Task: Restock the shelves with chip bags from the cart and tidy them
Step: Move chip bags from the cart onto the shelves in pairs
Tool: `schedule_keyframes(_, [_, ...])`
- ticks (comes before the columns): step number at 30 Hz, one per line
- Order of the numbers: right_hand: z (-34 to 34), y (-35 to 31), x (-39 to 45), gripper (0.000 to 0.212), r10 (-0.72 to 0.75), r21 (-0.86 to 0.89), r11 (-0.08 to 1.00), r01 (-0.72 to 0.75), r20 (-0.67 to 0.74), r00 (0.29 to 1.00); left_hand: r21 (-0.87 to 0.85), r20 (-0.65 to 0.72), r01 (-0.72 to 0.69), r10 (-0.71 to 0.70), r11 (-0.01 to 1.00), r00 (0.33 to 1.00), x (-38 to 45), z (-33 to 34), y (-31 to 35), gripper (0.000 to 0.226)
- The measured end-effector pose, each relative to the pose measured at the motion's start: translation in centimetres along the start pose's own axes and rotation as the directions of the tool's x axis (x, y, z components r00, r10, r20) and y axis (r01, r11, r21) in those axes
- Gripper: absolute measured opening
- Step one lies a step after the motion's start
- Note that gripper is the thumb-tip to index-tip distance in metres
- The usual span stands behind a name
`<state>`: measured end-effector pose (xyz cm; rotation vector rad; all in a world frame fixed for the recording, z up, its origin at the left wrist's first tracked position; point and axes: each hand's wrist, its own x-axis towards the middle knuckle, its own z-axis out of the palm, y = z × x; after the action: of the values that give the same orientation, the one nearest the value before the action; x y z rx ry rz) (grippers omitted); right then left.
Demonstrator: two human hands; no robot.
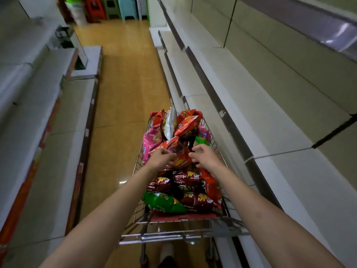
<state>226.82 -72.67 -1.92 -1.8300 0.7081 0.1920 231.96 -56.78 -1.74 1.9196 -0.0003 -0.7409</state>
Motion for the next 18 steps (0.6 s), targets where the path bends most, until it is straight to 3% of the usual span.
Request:
schedule_keyframes(11, [6.4,-0.6,12.0,0.072,0.022,-0.288,0.958,-0.013,0.028,0.999,-0.152,0.076,0.175,-0.165,0.973,0.983,5.5,-3.2,-2.1,0.010])
schedule_keyframes(15, [7.4,0.1,13.3,0.065,0.037,-0.349,0.937,-0.021,0.040,0.999,-0.155,0.078,0.201,-0.191,0.967,0.979,5.9,-4.2,-2.3,0.006])
schedule_keyframes(18, [7.0,0.6,13.3,0.041,0.004,-0.409,0.912,0.017,0.050,0.999,-0.190,0.064,0.221,-0.213,0.957,0.975,6.4,-4.7,-2.6,0.007])
